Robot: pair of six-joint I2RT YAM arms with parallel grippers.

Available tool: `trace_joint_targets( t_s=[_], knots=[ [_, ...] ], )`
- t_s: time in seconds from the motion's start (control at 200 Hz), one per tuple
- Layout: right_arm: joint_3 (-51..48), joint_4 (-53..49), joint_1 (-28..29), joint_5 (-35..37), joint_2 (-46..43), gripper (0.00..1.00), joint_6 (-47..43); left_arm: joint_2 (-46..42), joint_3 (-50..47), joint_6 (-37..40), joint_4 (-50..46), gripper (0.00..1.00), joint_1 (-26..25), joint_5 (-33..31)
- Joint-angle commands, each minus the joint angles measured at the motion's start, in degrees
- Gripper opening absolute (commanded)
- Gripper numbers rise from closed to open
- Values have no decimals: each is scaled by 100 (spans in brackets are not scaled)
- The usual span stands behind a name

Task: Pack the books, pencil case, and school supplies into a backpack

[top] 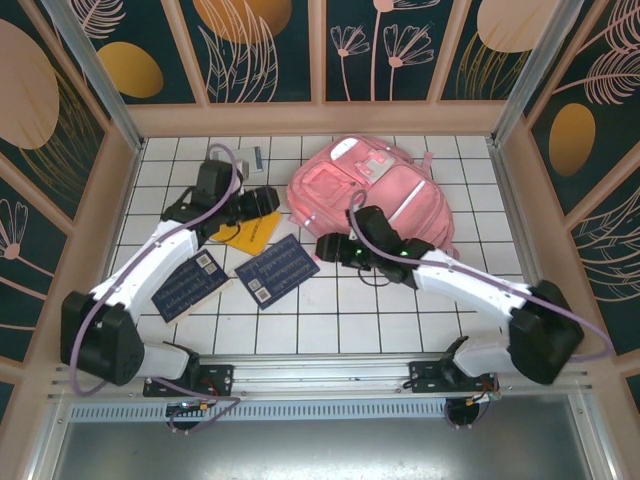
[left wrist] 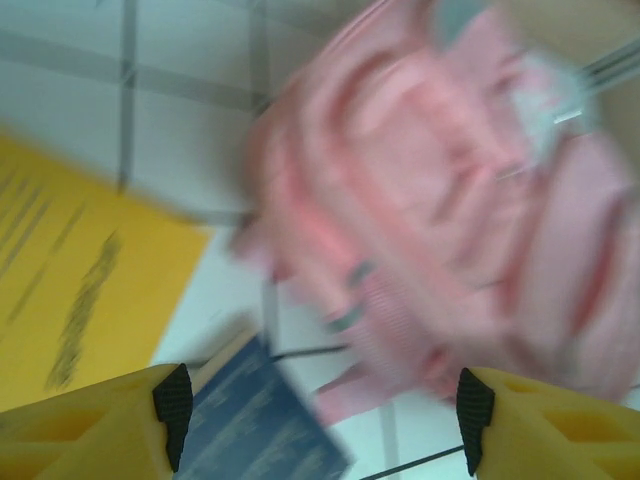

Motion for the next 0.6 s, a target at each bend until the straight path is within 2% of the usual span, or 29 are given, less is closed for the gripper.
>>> trace_joint_targets(
  t_s=[0.0, 0.145, 0.395, 0.595],
  knots=[
    [309, 363, 58, -1048, 506, 67, 503, 189, -423, -242, 579, 73, 133, -167],
    [254, 807, 110, -1369, 1170, 69, 1175, 593, -1146, -547, 1330, 77, 501, -99],
    [387, 1035, 260, -1320, 1827, 69, 1992, 861, -1562, -645, 1682, 78, 549, -484],
    [490, 1157, 289, -1385, 2251, 69, 2224, 992, -1894, -903, 2047, 77, 544, -26]
  ],
)
